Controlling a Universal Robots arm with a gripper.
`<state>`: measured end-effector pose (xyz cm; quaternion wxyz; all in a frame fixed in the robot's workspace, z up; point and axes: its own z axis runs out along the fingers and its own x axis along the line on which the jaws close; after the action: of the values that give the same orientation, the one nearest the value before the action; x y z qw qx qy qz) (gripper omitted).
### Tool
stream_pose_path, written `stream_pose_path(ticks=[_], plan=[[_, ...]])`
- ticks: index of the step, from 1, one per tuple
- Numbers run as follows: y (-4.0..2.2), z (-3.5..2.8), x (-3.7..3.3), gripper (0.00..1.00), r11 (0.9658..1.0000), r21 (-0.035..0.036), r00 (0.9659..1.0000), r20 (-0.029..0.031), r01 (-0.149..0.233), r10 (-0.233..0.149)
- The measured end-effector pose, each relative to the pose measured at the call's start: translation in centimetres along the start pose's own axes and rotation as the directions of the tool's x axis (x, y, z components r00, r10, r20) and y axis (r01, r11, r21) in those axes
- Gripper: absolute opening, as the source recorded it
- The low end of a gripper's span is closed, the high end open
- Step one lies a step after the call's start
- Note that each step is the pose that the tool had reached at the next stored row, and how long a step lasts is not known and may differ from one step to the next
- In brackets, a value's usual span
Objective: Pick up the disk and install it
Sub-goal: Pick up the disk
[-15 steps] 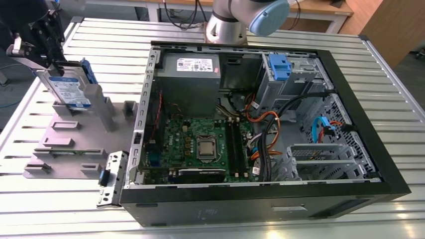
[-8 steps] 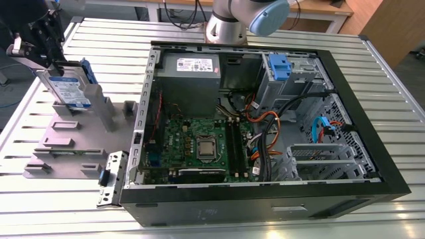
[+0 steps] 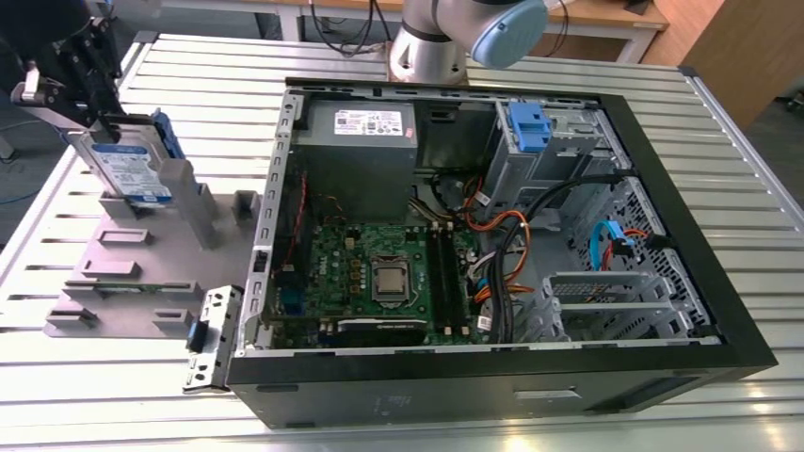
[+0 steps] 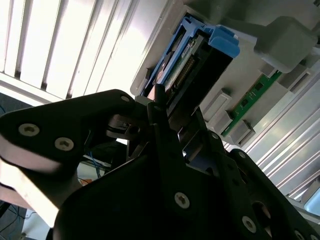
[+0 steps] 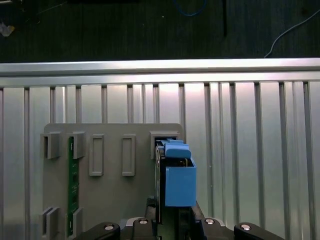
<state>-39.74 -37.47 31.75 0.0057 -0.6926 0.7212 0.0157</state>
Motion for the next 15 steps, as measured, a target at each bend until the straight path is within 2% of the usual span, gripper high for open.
stream_pose_path(ticks=[3, 6, 15], plan=[[0.01, -0.48, -0.01, 0.35, 1.0000, 0.0003, 1.0000, 0.0002, 0.000, 0.000], [0.02, -1.32, -0.04, 0.35, 1.0000, 0.0005, 1.0000, 0.0003, 0.000, 0.000], [0.07, -4.59, -0.14, 0.35, 1.0000, 0.0005, 1.0000, 0.0002, 0.000, 0.000]])
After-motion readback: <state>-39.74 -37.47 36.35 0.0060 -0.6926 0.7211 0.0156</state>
